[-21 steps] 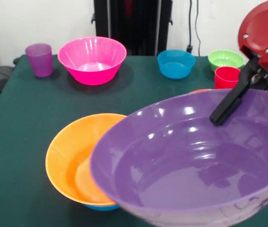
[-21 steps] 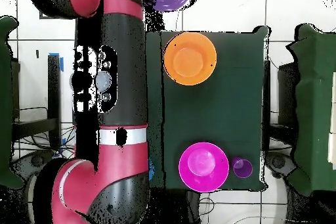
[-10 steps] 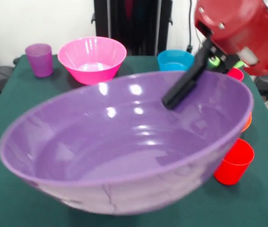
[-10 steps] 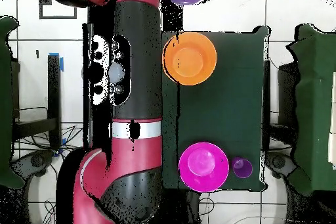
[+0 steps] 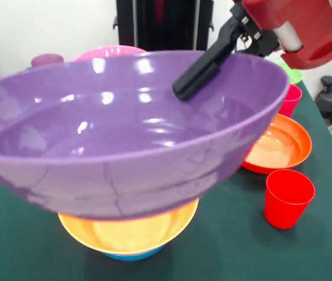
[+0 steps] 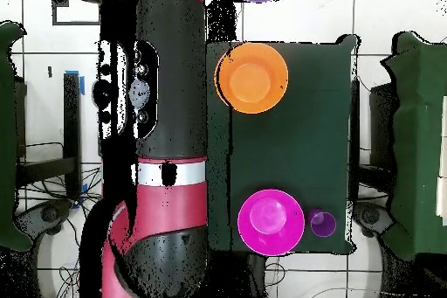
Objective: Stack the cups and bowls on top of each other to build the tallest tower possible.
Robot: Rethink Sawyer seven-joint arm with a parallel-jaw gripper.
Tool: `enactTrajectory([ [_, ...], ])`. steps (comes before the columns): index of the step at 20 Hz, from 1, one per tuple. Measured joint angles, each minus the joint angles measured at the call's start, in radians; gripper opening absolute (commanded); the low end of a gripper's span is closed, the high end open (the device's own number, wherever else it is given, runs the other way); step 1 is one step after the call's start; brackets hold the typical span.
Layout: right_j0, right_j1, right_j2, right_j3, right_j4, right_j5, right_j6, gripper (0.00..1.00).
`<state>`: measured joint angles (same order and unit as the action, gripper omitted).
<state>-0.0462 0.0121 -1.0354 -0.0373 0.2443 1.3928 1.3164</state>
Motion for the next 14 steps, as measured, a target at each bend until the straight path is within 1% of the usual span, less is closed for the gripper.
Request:
enactTrajectory([
  [5, 0.018, 0.003, -0.043, 0.004, 0.0, 0.028, 0.0, 0.0],
  [7, 0.035, 0.005, -0.05, 0.014, 0.0, 0.033, 0.0, 0.0],
  [9, 0.066, 0.005, -0.053, 0.039, -0.007, 0.032, 0.0, 0.0],
  [13, 0.156, 0.005, -0.051, 0.13, -0.039, 0.032, 0.0, 0.0],
  [14, 0.169, 0.005, -0.05, 0.145, -0.045, 0.031, 0.0, 0.0],
])
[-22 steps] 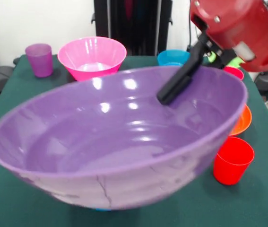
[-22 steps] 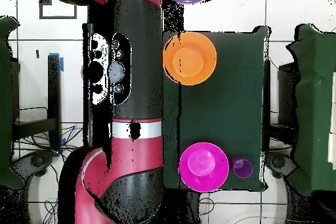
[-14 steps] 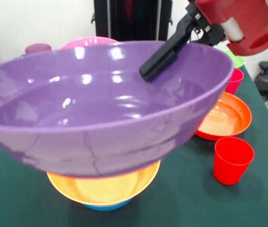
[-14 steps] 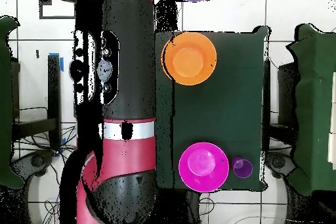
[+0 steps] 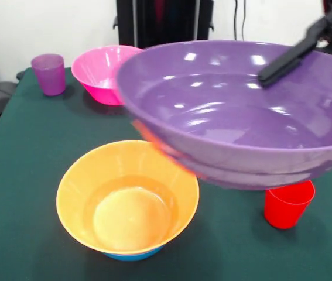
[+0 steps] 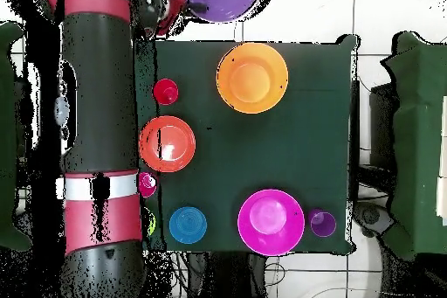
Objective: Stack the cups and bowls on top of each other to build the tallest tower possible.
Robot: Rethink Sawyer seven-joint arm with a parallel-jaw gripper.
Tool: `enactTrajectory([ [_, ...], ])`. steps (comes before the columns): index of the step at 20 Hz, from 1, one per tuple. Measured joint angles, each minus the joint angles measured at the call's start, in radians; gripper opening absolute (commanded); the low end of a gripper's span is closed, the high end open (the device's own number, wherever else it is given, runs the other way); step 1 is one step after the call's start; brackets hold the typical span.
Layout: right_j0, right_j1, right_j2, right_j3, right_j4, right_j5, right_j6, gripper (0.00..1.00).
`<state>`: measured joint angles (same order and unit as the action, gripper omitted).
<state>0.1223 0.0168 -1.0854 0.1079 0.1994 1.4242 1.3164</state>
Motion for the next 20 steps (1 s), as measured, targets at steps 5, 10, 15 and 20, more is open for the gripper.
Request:
enactTrajectory([
  [5, 0.104, -0.003, 0.019, 0.135, -0.041, -0.047, 0.0, 0.0],
  [10, 0.149, -0.004, 0.043, 0.225, -0.059, -0.141, 0.0, 0.0],
  [15, 0.141, -0.008, 0.075, 0.289, -0.061, -0.241, 0.0, 0.0],
  [20, 0.085, -0.028, 0.155, 0.343, -0.059, -0.332, 0.0, 0.0],
])
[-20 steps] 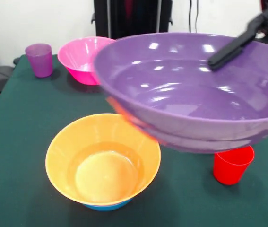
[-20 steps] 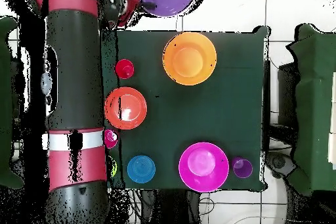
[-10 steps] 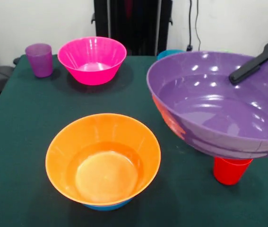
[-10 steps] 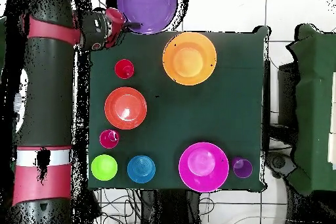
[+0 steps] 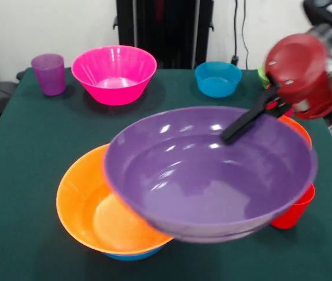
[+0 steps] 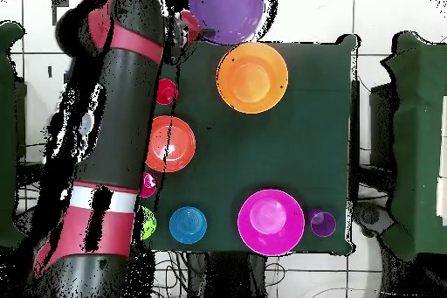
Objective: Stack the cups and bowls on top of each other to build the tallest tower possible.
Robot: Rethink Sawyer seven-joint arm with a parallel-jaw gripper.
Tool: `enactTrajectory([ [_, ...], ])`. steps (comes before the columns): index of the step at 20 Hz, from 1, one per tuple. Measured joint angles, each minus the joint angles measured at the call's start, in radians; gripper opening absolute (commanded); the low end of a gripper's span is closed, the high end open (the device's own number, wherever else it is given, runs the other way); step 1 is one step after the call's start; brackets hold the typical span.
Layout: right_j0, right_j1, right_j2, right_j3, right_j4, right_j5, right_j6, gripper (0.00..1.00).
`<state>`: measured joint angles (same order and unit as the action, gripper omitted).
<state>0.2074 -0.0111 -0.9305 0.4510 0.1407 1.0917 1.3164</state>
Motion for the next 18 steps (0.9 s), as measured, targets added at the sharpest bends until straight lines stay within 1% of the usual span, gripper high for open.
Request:
enactTrajectory([
  [3, -0.032, -0.009, 0.037, 0.009, 0.002, -0.023, 0.0, 0.0],
  [5, -0.07, -0.018, 0.073, 0.018, 0.001, -0.037, 0.0, 0.0],
  [8, -0.1, -0.025, 0.093, 0.025, 0.001, -0.039, 0.0, 0.0],
  [12, -0.111, -0.037, 0.098, 0.039, 0.001, -0.039, 0.0, 0.0],
  [18, -0.094, -0.04, 0.099, 0.047, 0.001, -0.039, 0.0, 0.0],
])
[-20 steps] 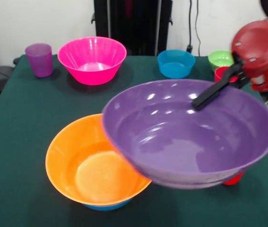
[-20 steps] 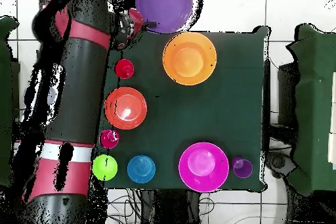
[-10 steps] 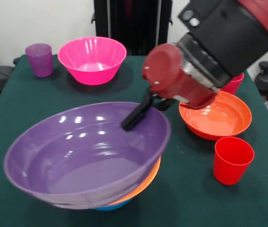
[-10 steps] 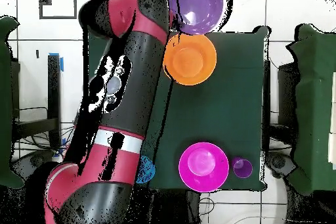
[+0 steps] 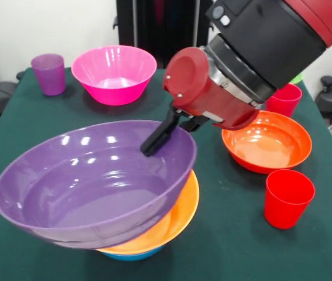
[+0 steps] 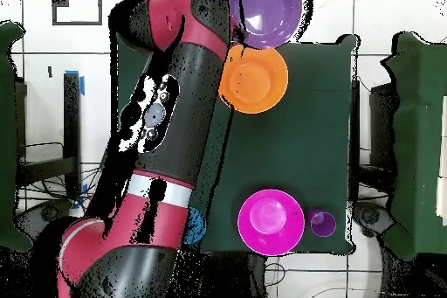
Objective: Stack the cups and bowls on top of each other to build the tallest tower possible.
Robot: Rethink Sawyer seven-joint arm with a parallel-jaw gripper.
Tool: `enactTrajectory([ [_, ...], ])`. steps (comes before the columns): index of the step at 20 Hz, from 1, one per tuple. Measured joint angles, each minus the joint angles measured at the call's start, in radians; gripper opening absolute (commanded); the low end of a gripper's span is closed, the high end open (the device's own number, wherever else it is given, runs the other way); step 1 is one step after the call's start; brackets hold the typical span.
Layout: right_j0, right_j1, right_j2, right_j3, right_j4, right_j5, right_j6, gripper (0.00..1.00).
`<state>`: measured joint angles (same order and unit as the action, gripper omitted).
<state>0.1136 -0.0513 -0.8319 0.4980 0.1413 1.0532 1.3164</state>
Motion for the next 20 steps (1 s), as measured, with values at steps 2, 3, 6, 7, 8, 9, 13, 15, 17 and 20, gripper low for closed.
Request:
enactTrajectory([
  [2, 0.016, 0.0, 0.0, 0.002, -0.007, 0.0, 0.0, 0.0],
  [3, 0.02, 0.0, 0.0, 0.003, -0.01, 0.0, 0.0, 0.0],
  [6, 0.041, 0.0, 0.0, 0.007, -0.017, 0.0, 0.0, 0.0],
  [7, 0.045, 0.0, 0.0, 0.008, -0.018, 0.0, 0.0, 0.0],
  [8, 0.052, 0.0, 0.0, 0.01, -0.019, 0.0, 0.0, 0.0],
  [9, 0.058, 0.0, 0.0, 0.012, -0.021, 0.0, 0.0, 0.0],
  [13, 0.078, 0.0, 0.0, 0.018, -0.026, 0.0, 0.0, 0.0],
  [15, 0.085, -0.001, 0.0, 0.023, -0.03, 0.0, 0.0, 0.0],
  [17, 0.092, -0.005, 0.0, 0.038, -0.038, 0.0, 0.0, 0.0],
  [20, 0.094, -0.018, 0.0, 0.055, -0.05, 0.0, 0.0, 0.0],
])
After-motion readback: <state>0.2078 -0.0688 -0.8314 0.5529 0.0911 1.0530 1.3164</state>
